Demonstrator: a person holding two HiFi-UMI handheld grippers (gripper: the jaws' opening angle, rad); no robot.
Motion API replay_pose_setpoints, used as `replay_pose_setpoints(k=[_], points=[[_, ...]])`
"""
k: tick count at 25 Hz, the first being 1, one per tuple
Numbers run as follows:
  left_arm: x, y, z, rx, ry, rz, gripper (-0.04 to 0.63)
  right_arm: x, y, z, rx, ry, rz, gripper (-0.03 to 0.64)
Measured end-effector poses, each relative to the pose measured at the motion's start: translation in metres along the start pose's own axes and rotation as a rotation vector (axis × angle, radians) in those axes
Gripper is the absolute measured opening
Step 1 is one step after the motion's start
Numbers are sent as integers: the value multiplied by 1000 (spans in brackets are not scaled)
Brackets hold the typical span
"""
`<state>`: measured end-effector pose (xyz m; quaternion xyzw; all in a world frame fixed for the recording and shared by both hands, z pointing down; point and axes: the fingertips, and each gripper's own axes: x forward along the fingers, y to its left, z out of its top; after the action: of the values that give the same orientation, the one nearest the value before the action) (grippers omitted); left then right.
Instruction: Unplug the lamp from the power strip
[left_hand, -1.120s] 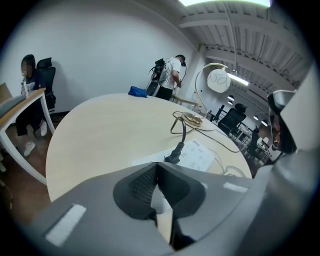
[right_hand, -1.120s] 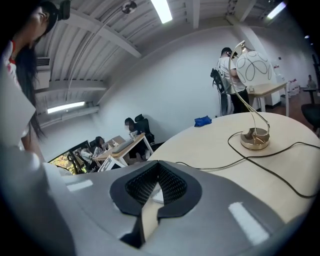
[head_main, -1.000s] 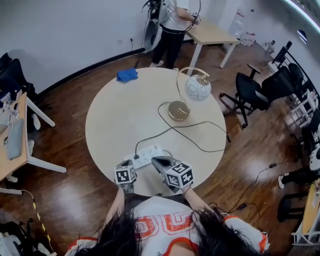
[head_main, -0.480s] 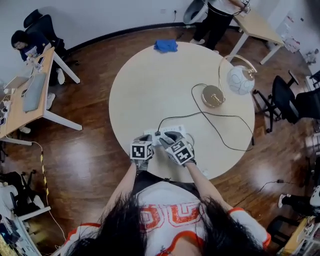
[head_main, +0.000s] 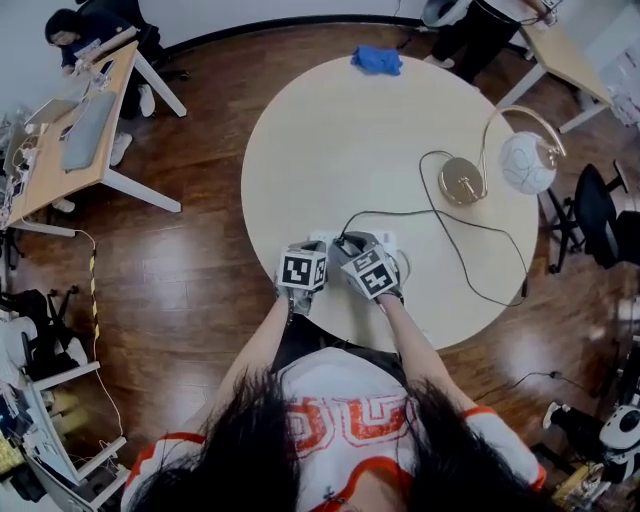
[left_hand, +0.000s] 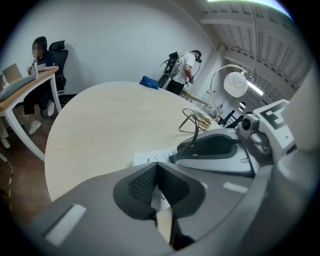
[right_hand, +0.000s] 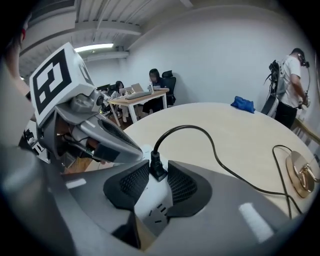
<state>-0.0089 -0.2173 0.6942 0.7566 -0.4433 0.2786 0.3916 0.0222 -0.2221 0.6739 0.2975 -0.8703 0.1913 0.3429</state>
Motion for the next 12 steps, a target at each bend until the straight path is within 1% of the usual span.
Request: replay_pose_setpoints(k=[2,4,5,6,7,10,12], points=[[-2,0,0,-5,13,-3,0,-2,1,1,0,-5,8,112],[-2,0,0,-23,12,-11,0,-2,4,1,-65,5,-5,103],[-2,1,0,-32,10,-12,0,-2,5,2,-110,12,-18,81],[-1,1,1,-37,9,-11,0,-2,6,2,-141,16,-30,81],[-1,2,1,-34,10,-6,0,-1,6,2,-144,12,-36,81],[0,2,1,-2,14,17,0,-2,4,3,-90,-15,-24,80],[0,1,1,7,16,28,0,-3,4,4,-89,-17,-26,78]])
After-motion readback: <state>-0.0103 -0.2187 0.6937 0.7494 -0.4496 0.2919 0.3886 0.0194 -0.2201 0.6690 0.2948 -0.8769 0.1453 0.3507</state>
